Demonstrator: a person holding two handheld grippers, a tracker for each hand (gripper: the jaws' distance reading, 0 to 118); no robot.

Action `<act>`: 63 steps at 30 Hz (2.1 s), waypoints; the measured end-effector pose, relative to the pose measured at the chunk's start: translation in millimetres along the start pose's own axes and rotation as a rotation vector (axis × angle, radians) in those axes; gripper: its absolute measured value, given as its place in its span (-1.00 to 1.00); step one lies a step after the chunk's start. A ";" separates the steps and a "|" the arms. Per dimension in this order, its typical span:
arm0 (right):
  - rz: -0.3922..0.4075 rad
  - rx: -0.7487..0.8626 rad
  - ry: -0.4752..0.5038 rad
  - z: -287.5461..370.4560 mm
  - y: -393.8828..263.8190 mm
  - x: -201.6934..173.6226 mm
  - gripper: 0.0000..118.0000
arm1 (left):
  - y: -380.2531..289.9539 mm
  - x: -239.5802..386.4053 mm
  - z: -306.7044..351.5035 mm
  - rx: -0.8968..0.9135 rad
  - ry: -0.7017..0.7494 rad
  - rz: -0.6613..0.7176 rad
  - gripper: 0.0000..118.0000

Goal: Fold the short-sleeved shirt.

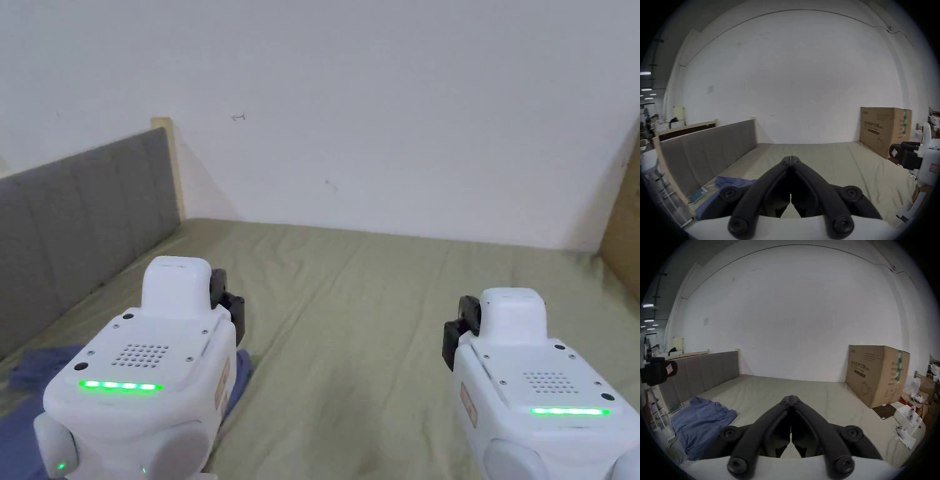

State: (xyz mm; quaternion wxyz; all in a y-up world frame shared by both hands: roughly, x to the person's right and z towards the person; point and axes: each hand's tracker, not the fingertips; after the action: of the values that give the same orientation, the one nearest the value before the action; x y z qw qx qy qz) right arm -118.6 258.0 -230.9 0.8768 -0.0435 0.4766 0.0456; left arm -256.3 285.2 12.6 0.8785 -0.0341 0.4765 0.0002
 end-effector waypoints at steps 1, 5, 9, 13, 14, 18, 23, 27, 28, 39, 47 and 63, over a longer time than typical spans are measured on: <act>0.000 -0.004 0.036 -2.9 0.1 -11.1 -1.00 | 0.2 -13.7 4.3 -0.006 0.031 0.007 -1.00; -0.010 -0.037 0.175 -18.7 -0.4 -53.1 -1.00 | -3.4 -58.9 22.5 -0.033 0.168 0.010 -1.00; -0.011 -0.079 0.272 -29.3 -4.6 -88.1 -1.00 | -9.8 -90.9 34.0 -0.071 0.232 0.040 -1.00; 0.000 -0.108 0.314 -36.3 -10.4 -108.4 -1.00 | -20.0 -105.9 27.4 -0.117 0.280 0.043 -1.00; 0.004 -0.114 0.321 -38.3 -12.3 -111.1 -1.00 | -23.1 -109.1 22.5 -0.135 0.281 0.051 -1.00; 0.014 -0.149 0.336 -47.9 -21.0 -117.0 -1.00 | -49.2 -122.9 -17.6 -0.257 0.246 0.107 -1.00; 0.017 -0.218 0.321 -69.9 -37.1 -117.1 -1.00 | -102.6 -139.3 -91.9 -0.477 0.200 0.142 0.40; 0.009 -0.284 0.304 -93.1 -52.9 -116.7 -1.00 | -141.3 -145.4 -136.6 -0.517 0.187 0.193 0.98; 0.012 -0.298 0.300 -100.1 -56.8 -117.5 -1.00 | -150.5 -146.2 -149.9 -0.569 0.200 0.175 0.99; 0.037 -0.419 0.302 -148.7 -93.7 -127.2 -1.00 | -255.7 -147.0 -238.0 -0.935 0.159 0.275 0.69; 0.001 -0.474 0.292 -154.2 -105.5 -121.9 -1.00 | -246.3 -148.7 -237.8 -0.926 0.263 0.187 -0.90; -0.097 -0.411 0.191 -117.7 -76.7 -56.7 -1.00 | -133.0 -131.9 -228.2 -0.764 0.067 0.429 -0.90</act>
State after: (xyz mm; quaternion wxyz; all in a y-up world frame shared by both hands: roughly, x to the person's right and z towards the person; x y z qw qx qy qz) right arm -237.9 165.6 -244.6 0.8016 -0.2478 0.5357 0.0952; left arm -515.0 143.1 6.9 0.7669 -0.2569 0.4666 0.3579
